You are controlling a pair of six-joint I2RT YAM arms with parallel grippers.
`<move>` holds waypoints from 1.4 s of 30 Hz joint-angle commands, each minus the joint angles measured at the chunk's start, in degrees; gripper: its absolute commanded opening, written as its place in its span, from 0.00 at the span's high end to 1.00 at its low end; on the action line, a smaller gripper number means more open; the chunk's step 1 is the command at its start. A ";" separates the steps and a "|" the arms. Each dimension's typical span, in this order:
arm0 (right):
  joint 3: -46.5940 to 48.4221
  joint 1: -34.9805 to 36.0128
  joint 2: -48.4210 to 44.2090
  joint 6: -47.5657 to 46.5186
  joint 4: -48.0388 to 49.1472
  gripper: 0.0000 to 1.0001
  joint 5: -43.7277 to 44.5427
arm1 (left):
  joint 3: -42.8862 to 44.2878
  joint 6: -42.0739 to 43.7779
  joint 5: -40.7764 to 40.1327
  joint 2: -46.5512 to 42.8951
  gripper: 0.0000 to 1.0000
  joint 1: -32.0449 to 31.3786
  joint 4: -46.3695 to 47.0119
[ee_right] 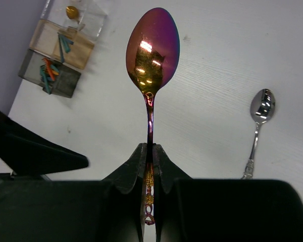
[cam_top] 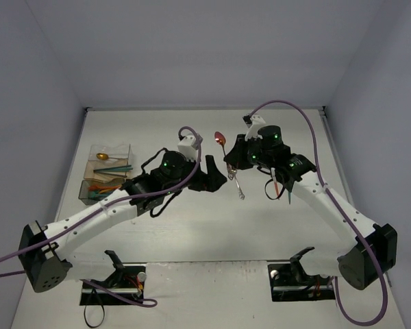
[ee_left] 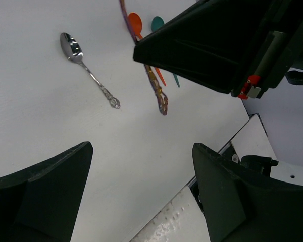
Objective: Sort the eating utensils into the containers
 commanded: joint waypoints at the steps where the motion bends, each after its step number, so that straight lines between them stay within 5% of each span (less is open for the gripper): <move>1: 3.38 1.33 -1.84 5.91 4.26 1.00 -3.09 | 5.58 -0.14 -6.27 4.07 0.25 -3.19 8.88; 16: 0.27 1.59 -3.80 11.91 7.44 1.00 -2.37 | 8.17 -3.93 -9.75 11.18 0.65 -5.04 12.80; 21: -0.70 1.59 -4.08 12.29 7.65 0.98 -1.32 | 8.41 -4.83 -9.90 12.00 0.99 -5.37 12.88; 33: -2.99 -1.84 -6.37 8.52 5.56 0.14 6.75 | 4.00 -10.30 -19.27 8.10 1.00 -4.32 3.48; 37: -2.05 -3.51 -6.33 5.63 0.58 0.03 11.71 | 2.51 -14.24 -22.46 4.86 1.00 -0.85 -3.45; 42: -0.33 -4.55 -6.66 1.85 -5.90 0.00 17.78 | 2.24 -19.84 -23.50 0.90 1.00 8.09 -14.23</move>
